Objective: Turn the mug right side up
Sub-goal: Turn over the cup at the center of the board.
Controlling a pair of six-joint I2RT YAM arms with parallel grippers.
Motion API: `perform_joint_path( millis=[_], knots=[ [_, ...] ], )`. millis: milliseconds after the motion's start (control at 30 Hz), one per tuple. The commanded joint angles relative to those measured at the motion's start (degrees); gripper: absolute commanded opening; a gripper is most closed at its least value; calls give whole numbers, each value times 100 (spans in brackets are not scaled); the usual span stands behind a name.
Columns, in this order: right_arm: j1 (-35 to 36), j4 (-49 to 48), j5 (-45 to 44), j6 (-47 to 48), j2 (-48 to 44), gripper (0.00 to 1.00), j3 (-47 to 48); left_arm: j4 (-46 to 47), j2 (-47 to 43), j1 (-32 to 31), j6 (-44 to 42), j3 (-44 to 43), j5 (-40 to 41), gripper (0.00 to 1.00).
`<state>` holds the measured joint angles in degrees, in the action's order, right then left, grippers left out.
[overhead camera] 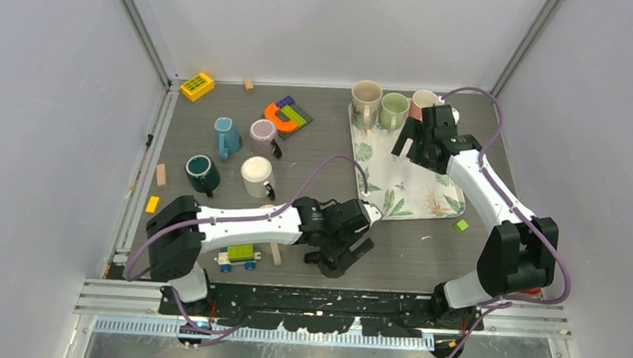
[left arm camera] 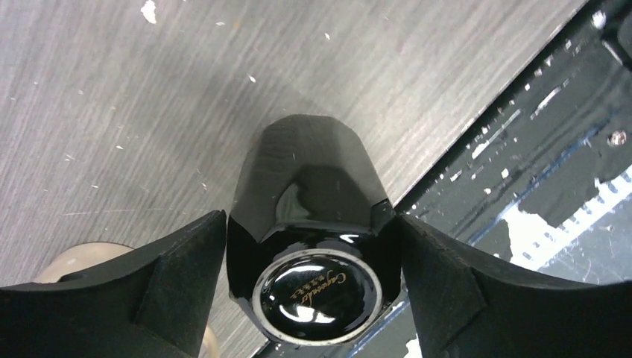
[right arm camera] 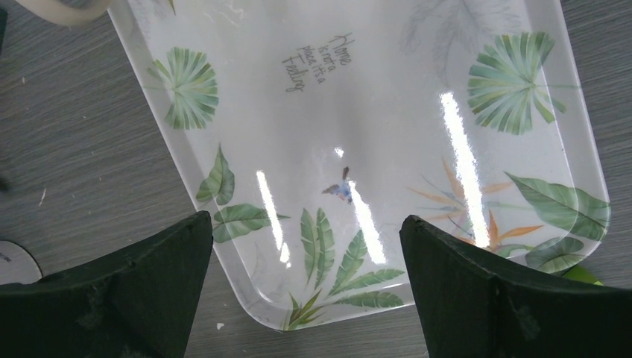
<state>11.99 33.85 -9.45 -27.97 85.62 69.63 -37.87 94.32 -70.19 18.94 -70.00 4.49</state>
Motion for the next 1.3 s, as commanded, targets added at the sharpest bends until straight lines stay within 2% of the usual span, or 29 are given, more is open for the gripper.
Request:
perform_joint_path(
  millis=[0, 167, 400, 533, 700, 867, 1033, 1267],
  knots=[
    [-25, -185, 50, 12, -342, 100, 39, 230, 77, 316, 386, -242, 421, 80],
    [-28, -190, 92, -24, -379, 100, 68, 185, 270, 684, 881, -499, 907, 66],
    [-29, -203, 194, -50, -398, 100, 55, 93, 1051, 1489, 1491, -1563, 1215, 65],
    [-28, -205, 373, -61, -406, 100, 50, 92, 1669, 1896, 1611, -2220, 1037, 70],
    [-24, -212, 501, -51, -458, 100, 16, -14, 2190, 2098, 1635, -2820, 869, 86],
    [-28, -245, 625, -53, -435, 100, 23, -5, 2265, 2141, 1415, -3088, 730, 99],
    [-28, -271, 647, -57, -404, 100, 5, -249, 2247, 2135, 983, -3321, 548, 100],
    [-21, -317, 647, -44, -439, 100, -54, -281, 1884, 2135, 543, -2804, 367, 100]
  ],
)
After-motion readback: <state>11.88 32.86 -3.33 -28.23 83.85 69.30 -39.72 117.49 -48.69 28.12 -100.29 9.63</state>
